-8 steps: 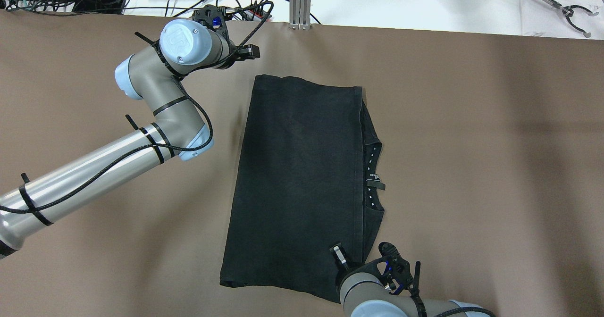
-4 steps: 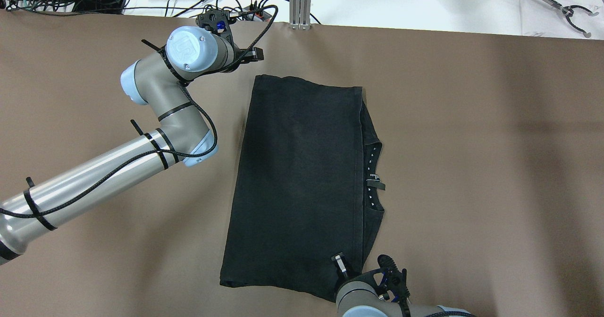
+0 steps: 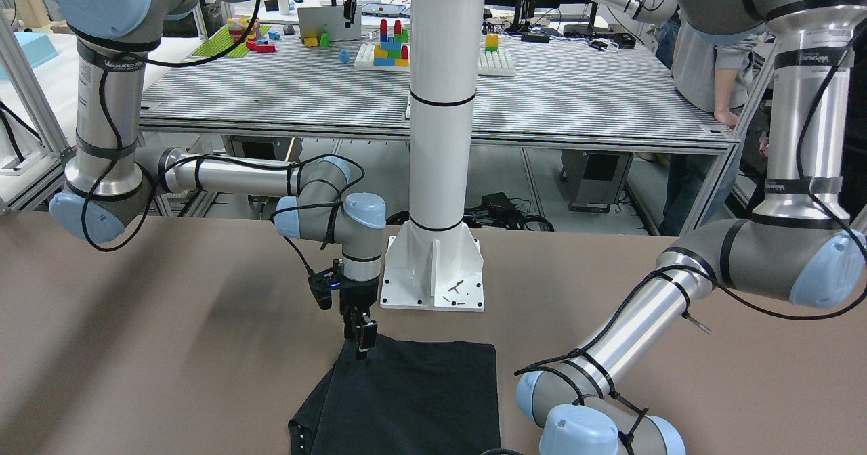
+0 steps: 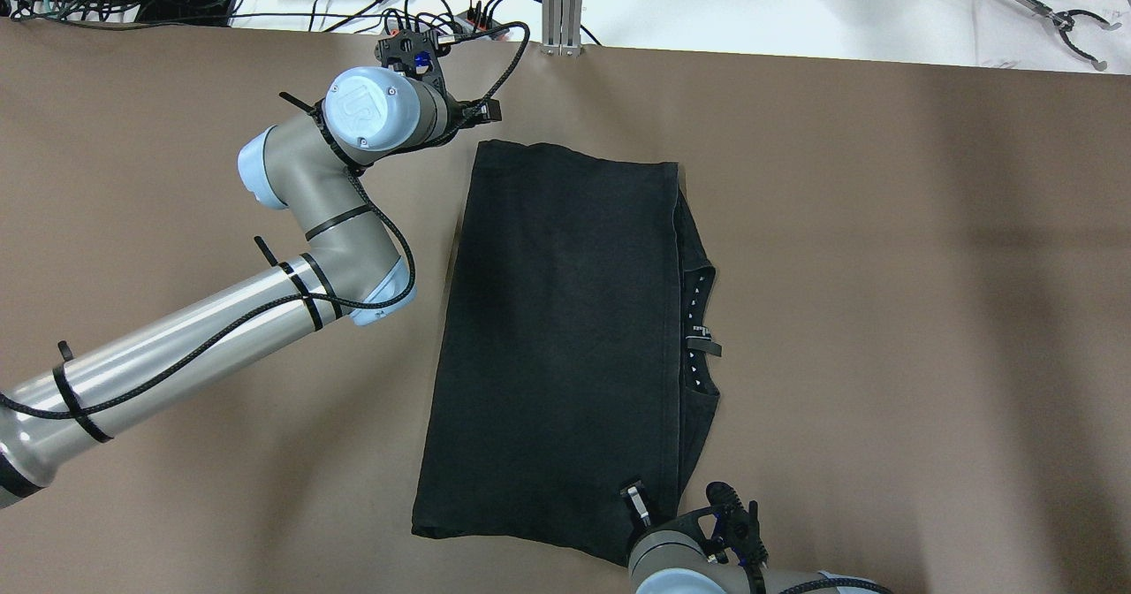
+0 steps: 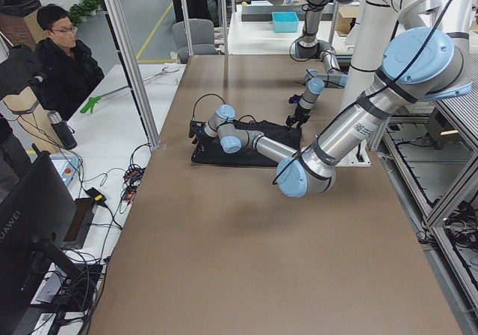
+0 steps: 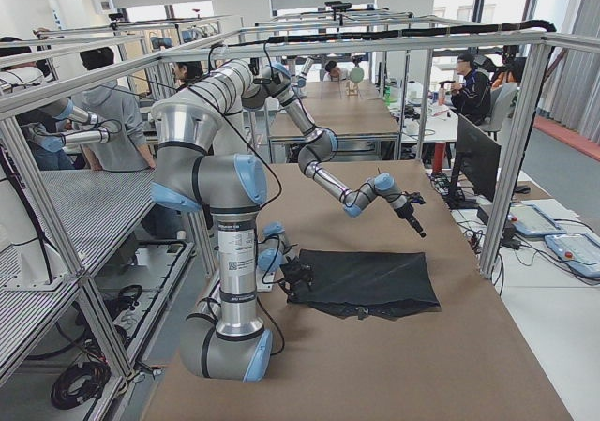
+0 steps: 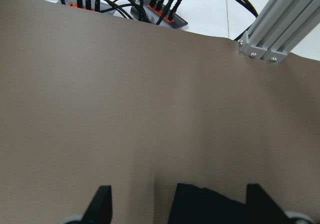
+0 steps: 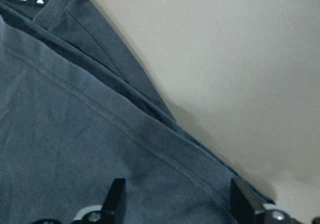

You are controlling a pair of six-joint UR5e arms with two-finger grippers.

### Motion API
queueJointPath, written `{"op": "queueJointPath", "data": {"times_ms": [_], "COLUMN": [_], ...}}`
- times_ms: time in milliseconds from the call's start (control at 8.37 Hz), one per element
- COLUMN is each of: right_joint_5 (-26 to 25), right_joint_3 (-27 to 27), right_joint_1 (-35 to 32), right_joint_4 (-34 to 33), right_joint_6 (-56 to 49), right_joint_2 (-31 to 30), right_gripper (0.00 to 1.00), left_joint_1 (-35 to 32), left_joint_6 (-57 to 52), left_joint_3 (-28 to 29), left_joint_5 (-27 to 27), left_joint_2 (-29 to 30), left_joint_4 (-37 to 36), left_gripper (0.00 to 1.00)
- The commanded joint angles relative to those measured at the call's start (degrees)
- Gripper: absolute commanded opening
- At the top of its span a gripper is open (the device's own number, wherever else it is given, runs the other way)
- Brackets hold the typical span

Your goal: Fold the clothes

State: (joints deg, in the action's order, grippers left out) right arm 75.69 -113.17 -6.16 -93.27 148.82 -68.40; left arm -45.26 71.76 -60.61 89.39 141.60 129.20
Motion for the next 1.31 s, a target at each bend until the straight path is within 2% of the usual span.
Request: {"op": "queueJointPath", "data": {"times_ms": [0, 359, 478, 1076, 1195], "right_joint_5": [-0.3, -0.2, -0.1, -0.1, -0.1], "right_joint_3": [0.7, 0.8, 0.8, 2.4, 2.6], "right_joint_1": [-0.4, -0.6, -0.6, -0.6, -0.6], "right_joint_4": [-0.1, -0.2, 0.0, 0.4, 0.4], "right_joint_6": [0.0, -0.1, 0.0, -0.1, -0.1], "right_joint_2": [0.1, 0.1, 0.1, 0.7, 0.8], "right_gripper": [0.79, 0.73, 0.73, 0.73, 0.68], "left_joint_1": [0.8, 1.0, 1.0, 1.0, 1.0], "left_joint_6": [0.3, 1.3, 1.3, 1.7, 1.7], "left_joint_3": [0.0, -0.1, -1.6, -1.9, -1.9], "left_joint_5": [-1.6, -1.9, -1.9, -1.9, -1.9], "left_joint_2": [0.1, 0.3, -0.3, -0.3, -0.3], "left_joint_4": [-0.1, -0.2, -0.5, -0.6, -0.6], "left_gripper": [0.94, 0.94, 0.94, 0.94, 0.94]}}
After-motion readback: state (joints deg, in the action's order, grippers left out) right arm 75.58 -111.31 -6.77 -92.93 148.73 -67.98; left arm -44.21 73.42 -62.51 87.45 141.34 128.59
